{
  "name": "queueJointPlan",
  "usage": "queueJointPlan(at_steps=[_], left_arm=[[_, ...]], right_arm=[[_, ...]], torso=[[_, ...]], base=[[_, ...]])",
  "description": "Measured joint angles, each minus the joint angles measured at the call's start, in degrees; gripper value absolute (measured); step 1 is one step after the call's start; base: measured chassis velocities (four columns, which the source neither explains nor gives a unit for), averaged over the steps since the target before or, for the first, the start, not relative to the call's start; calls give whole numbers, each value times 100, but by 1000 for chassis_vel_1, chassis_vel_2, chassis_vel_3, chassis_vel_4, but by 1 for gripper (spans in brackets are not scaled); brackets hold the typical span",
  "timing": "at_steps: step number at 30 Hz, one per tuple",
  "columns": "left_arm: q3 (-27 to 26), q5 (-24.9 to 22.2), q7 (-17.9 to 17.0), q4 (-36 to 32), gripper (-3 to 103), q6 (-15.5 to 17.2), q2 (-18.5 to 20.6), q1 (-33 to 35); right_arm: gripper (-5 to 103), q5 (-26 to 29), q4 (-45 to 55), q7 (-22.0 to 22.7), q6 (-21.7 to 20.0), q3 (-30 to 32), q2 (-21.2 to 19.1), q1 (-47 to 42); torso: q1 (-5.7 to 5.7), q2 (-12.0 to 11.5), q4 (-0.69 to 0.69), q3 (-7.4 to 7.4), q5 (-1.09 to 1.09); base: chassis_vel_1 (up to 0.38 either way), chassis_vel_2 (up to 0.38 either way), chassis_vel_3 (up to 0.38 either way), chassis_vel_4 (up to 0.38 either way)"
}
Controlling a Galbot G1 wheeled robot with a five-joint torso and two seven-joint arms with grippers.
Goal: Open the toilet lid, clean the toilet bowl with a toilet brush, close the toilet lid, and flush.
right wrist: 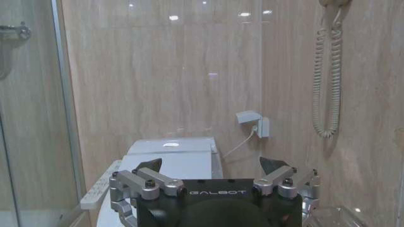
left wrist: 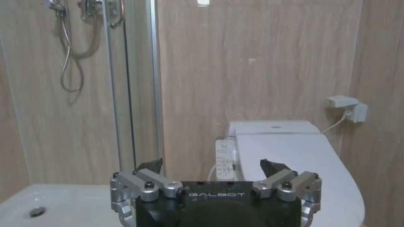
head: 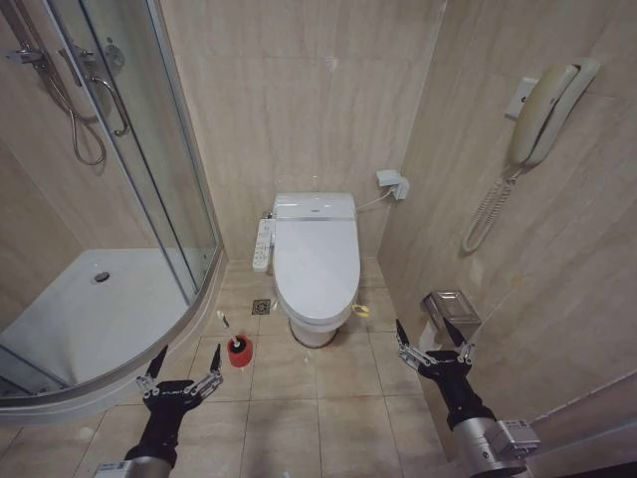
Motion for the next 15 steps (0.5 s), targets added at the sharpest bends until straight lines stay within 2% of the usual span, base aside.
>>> queueJointPlan(at_steps=[15], left_arm=[[29, 135, 64, -50, 100, -23, -85, 46]], right_arm=[[100, 0, 0, 0, 0, 0, 0, 0]], torso=[[0, 0, 0, 0, 0]], base=[[0, 0, 0, 0]])
